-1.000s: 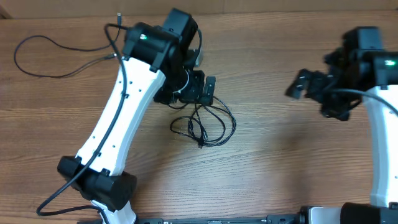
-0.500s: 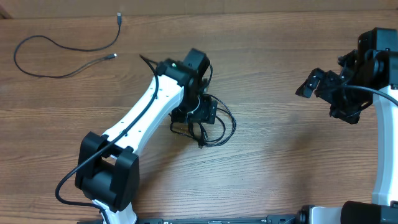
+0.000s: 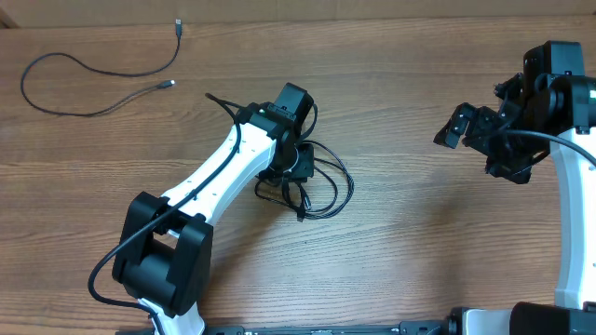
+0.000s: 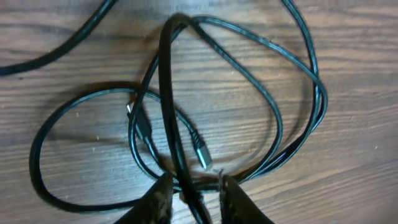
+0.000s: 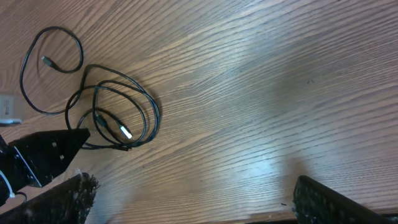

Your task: Untangle cables

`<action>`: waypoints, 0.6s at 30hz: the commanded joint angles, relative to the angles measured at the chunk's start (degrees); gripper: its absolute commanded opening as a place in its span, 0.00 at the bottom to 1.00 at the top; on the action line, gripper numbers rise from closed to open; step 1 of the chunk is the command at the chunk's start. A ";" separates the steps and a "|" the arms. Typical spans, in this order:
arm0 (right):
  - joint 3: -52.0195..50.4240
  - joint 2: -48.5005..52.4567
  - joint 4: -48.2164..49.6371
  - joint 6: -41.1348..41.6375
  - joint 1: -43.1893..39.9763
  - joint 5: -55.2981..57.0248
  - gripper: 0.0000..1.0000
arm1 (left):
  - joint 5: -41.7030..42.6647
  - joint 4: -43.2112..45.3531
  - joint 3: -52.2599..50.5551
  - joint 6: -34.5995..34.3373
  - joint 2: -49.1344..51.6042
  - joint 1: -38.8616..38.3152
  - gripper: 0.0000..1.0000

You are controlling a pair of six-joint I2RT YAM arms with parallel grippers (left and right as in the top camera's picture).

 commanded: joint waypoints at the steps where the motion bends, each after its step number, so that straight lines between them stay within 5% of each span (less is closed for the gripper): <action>1: 0.28 -0.31 0.39 0.04 0.22 -0.48 1.00 | -1.53 1.05 -0.46 -0.94 0.04 -0.39 0.19; 3: 0.28 -0.31 0.50 0.04 0.22 -0.48 1.00 | -1.33 1.29 -0.42 -0.94 0.04 -0.39 0.04; 10: 0.28 -0.31 0.92 0.00 0.22 -3.61 1.00 | 6.05 -4.63 8.55 4.48 -0.66 -0.33 0.04; 18: 0.28 -0.31 1.33 -0.04 0.87 -4.81 1.00 | 8.24 -15.74 39.21 6.19 -3.50 -0.33 0.04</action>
